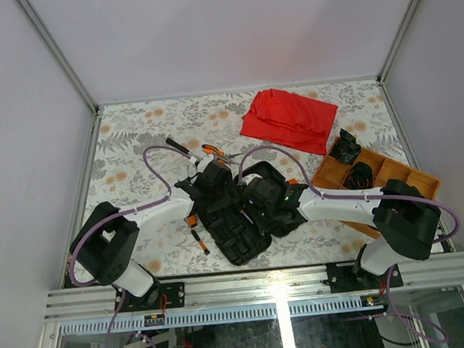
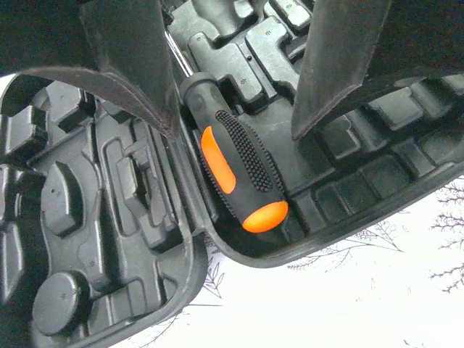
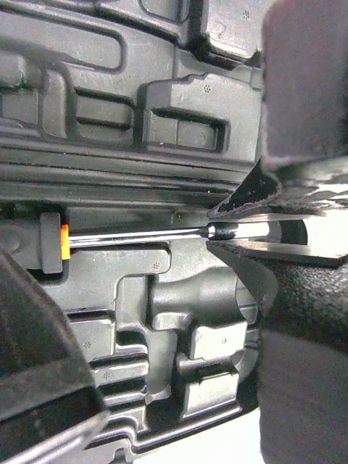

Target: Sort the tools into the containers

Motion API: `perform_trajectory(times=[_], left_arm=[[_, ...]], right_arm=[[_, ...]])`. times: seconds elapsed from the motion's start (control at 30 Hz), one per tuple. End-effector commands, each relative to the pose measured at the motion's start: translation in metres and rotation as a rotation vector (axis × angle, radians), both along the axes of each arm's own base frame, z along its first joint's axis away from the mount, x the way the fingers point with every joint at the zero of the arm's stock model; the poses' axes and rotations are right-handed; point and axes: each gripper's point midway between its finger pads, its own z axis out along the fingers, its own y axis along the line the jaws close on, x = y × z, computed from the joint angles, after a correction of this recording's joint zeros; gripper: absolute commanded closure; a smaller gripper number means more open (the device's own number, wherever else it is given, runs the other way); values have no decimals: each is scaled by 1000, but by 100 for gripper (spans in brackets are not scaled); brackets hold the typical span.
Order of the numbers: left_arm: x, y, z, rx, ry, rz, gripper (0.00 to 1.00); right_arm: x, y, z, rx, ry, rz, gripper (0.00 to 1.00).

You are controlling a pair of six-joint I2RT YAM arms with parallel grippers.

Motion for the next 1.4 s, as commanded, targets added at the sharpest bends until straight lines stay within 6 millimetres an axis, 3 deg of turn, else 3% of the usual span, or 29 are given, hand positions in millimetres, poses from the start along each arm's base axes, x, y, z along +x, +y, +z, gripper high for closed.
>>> perform_trajectory(times=[0.0,0.27,0.6,0.87,1.07,1.27,1.37], left_arm=[[0,15,5,60,4,-1,35],[0,11,12,28,-9,3,32],[-4,8,7,2,4,-5,32],[-3,10,7,13,1,3,33],[5,11,7,41,-3,16,44],[12,10,7,55,-6,37,61],[15,7,7,53,-5,43,65]], right_arm=[[12,-11,10,-41,-50,-4,80],[16,6,13,24,-58,17,79],[15,28,22,137,-53,46,71],[22,15,32,112,-114,-2,64],[22,-2,31,62,-138,-22,65],[18,-5,22,60,-119,-26,66],[17,-5,21,59,-116,-25,67]])
